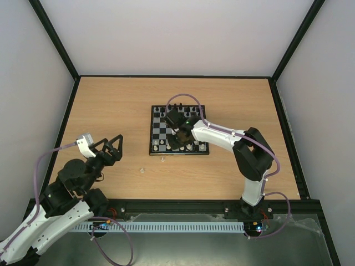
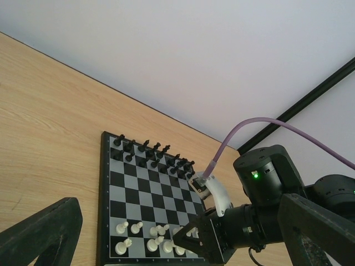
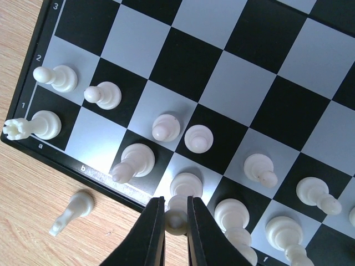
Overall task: Set up the chess pieces on the board
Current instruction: Place the chess piece on the chessboard.
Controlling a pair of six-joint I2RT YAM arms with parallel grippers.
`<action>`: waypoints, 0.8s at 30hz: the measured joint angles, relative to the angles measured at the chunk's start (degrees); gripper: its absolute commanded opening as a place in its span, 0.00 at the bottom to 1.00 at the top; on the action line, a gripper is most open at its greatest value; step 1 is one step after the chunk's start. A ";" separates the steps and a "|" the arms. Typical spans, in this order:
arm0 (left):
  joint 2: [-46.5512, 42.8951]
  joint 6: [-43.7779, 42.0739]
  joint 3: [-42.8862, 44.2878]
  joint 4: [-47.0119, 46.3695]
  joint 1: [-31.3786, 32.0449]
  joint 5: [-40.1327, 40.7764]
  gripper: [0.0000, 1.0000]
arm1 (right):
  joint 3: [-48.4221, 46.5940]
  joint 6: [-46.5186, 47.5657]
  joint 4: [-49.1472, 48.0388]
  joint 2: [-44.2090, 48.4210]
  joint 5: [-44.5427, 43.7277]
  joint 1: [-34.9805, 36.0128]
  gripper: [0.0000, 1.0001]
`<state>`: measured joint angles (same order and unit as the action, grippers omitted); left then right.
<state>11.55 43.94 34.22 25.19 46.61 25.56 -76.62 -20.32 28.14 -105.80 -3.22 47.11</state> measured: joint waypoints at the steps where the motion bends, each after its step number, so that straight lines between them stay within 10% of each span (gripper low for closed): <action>1: 0.02 0.02 -0.02 -0.04 0.00 0.00 1.00 | 0.00 0.00 0.00 -0.07 0.02 -0.04 0.11; 16: 0.28 0.02 -0.24 -0.26 0.00 -0.02 0.99 | 0.02 0.42 -0.24 -0.09 0.28 -0.35 0.29; 24: 0.39 0.02 -0.39 -0.48 0.00 0.00 1.00 | 0.42 0.42 -0.26 2.32 1.49 -0.39 0.64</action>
<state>11.94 43.97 33.82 24.71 46.61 25.56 -76.20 -19.90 27.88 -103.48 -1.74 46.72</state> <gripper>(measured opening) 0.995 0.550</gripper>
